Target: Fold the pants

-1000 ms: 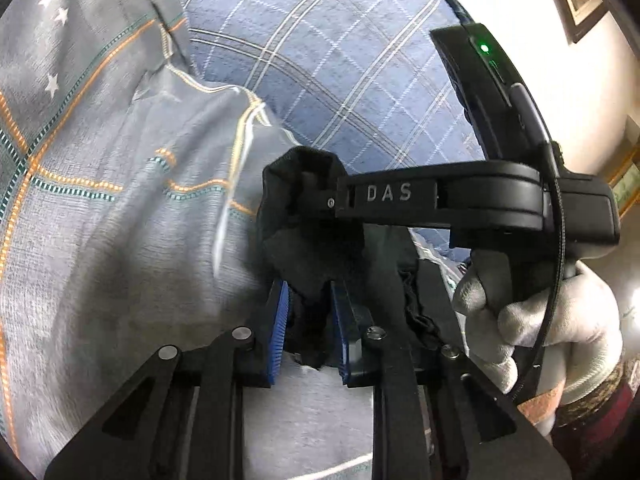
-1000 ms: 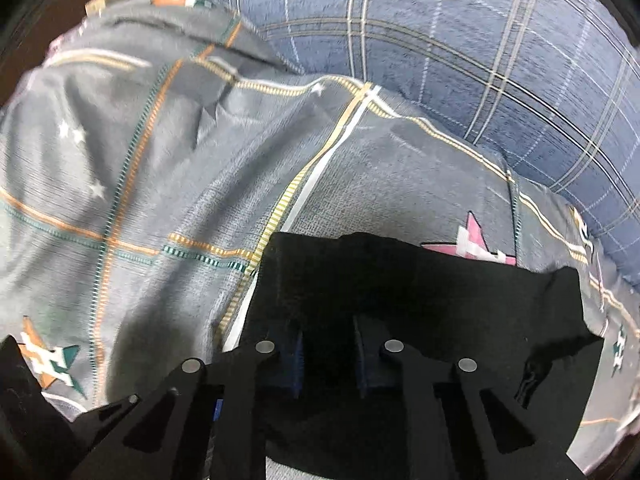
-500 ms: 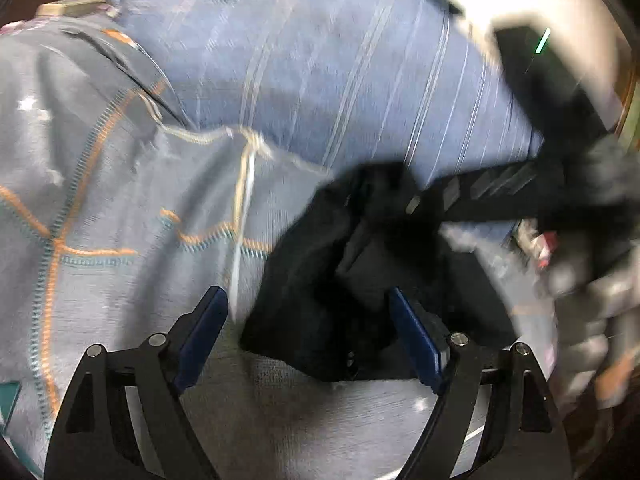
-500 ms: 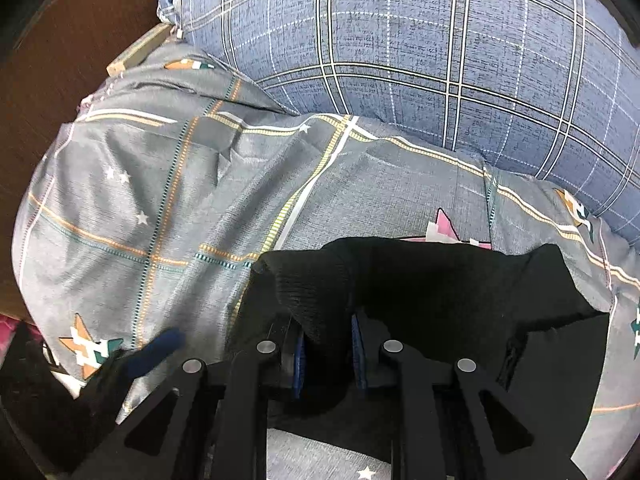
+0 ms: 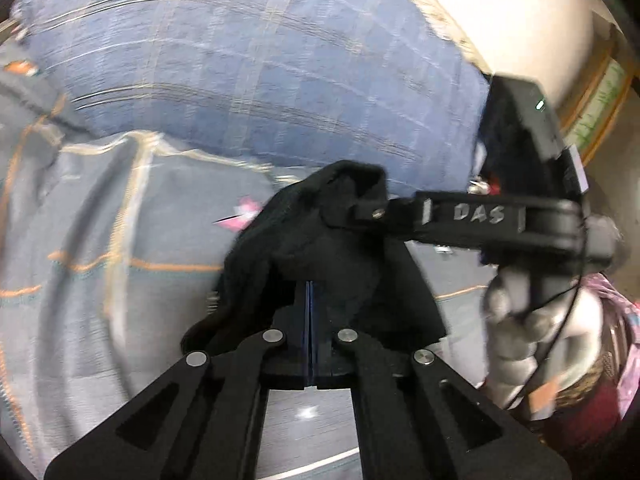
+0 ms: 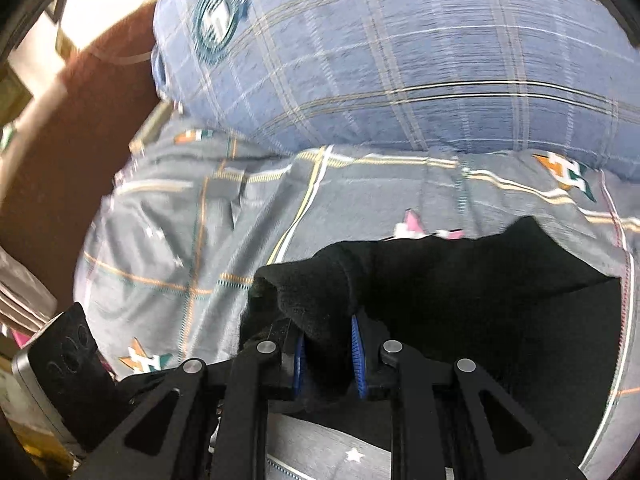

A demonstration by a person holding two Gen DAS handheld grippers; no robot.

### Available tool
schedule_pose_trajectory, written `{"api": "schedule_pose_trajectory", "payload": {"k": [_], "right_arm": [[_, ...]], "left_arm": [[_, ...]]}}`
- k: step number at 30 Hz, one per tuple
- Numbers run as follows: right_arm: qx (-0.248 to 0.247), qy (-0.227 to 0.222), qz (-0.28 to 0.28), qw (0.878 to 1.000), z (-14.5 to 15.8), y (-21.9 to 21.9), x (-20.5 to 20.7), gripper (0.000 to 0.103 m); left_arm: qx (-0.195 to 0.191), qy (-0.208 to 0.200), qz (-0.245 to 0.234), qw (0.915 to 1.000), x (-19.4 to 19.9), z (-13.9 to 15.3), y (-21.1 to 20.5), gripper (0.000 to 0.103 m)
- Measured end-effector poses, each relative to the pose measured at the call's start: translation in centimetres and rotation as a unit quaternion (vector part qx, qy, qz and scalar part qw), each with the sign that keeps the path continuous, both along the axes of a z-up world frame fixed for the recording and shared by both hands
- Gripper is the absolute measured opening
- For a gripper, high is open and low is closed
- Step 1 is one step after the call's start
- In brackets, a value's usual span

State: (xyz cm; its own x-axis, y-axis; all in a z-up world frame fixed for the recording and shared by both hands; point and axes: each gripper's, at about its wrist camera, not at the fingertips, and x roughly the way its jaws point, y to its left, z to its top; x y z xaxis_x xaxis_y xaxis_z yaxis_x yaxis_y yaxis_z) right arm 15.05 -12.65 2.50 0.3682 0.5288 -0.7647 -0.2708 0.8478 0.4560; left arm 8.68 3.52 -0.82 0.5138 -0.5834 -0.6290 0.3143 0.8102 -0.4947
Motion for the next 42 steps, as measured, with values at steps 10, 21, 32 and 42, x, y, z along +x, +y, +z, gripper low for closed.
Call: {"api": "schedule_pose_trajectory", "payload": {"k": [10,21,32,42], "right_arm": [[0.101,0.011,-0.096,0.99,-2.9,-14.4,-0.8,0.017],[0.163,0.032,-0.206,0.964,-9.8,-25.3,-2.1,0.023],[0.201,-0.048,-0.243,0.948,-4.6,-28.7,-8.5,0.024],[0.176,0.017,-0.236,0.956,-10.7,-25.3,-7.0,0.008]], "left_arm": [[-0.082,-0.017,-0.07,0.994,1.2,4.6,-7.5,0.002],[0.005,0.047,-0.042,0.998,2.8,-1.6,-9.8,0.032],[0.066,0.046,-0.09,0.9927,0.9,-4.5,-16.5,0.032],[0.087,0.026,-0.112,0.9896,0.0,-3.2,-16.4,0.034]]}}
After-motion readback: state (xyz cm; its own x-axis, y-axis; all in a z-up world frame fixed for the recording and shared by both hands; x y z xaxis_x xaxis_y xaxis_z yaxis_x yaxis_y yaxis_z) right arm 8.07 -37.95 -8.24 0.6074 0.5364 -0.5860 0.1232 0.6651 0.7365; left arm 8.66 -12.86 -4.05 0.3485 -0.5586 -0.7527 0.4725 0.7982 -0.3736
